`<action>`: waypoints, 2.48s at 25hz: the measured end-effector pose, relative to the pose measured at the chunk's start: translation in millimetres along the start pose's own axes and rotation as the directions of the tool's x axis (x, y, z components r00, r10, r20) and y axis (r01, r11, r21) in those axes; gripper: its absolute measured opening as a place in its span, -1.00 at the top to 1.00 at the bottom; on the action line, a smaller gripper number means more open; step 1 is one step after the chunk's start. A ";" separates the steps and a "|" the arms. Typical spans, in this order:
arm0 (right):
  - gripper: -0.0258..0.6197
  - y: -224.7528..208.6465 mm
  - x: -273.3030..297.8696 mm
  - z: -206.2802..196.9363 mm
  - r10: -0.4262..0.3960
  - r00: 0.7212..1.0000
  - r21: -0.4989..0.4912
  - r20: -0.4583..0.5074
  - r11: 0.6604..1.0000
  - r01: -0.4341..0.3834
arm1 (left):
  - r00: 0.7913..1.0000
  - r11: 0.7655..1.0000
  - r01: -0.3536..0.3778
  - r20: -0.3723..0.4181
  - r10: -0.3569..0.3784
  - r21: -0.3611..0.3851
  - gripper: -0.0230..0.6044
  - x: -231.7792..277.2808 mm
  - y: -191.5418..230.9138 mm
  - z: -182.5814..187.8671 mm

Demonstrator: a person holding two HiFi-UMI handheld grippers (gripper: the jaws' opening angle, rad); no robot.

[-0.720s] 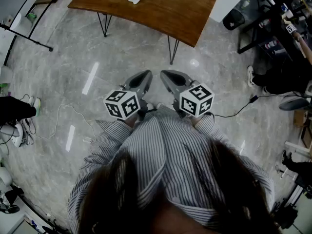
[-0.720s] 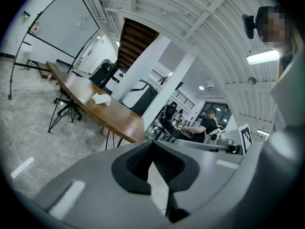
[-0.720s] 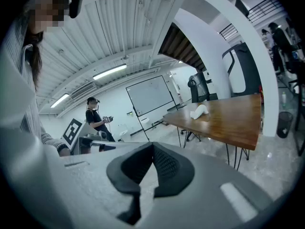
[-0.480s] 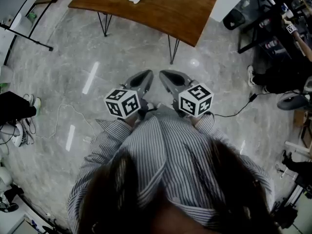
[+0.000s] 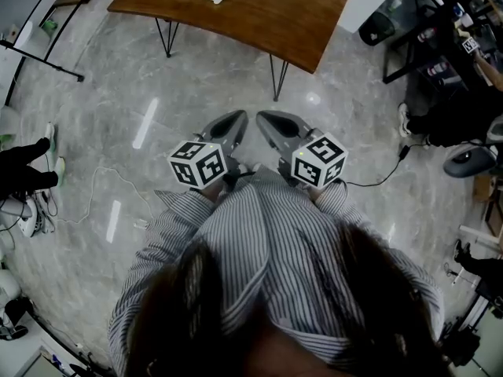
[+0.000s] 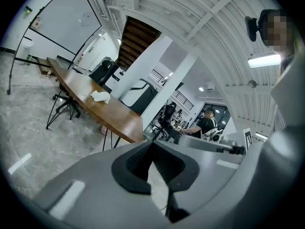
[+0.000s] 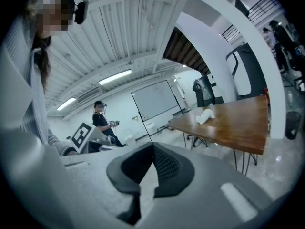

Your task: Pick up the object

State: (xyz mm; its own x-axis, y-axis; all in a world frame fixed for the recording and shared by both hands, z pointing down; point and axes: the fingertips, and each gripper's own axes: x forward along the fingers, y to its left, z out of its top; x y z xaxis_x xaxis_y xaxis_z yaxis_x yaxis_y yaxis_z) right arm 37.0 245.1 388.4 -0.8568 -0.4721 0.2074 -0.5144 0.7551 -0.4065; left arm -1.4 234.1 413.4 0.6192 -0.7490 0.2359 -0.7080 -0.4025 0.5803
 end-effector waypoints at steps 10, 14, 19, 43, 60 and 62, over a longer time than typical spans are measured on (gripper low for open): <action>0.92 -16.6 -1.3 21.8 0.021 0.999 -0.045 0.047 0.999 -0.019 | 1.000 1.000 -0.004 0.019 0.004 0.020 0.93 21.7 -3.2 11.5; 0.92 -21.6 2.1 9.8 0.035 0.999 -0.041 -0.002 0.999 -0.035 | 0.999 0.999 -0.032 0.013 0.032 -0.013 0.93 27.8 3.5 2.7; 0.92 -36.3 6.7 4.5 0.034 0.999 -0.021 -0.022 0.999 -0.034 | 0.999 0.999 -0.034 -0.013 0.034 -0.015 0.93 42.2 8.7 -1.2; 0.92 -226.2 201.8 126.8 -0.150 0.989 0.058 -0.009 0.987 0.150 | 0.999 0.998 0.032 -0.023 -0.033 -0.053 0.93 202.2 188.8 191.1; 0.92 -297.4 267.8 147.3 -0.166 0.985 0.146 -0.038 0.975 0.170 | 0.993 0.999 0.049 -0.108 -0.051 -0.022 0.93 271.0 246.8 226.0; 0.92 -301.6 270.5 151.0 -0.158 0.987 0.148 -0.044 0.976 0.162 | 0.995 0.999 0.047 -0.088 -0.048 -0.022 0.93 274.1 249.0 232.7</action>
State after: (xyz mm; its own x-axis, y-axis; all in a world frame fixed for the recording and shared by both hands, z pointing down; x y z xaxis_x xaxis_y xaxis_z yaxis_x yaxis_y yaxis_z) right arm -34.2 -179.0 432.7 -0.7657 -0.5649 0.3075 -0.6358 0.5927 -0.4943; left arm -87.0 -193.9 441.1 0.6802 -0.6794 0.2752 -0.6707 -0.4253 0.6076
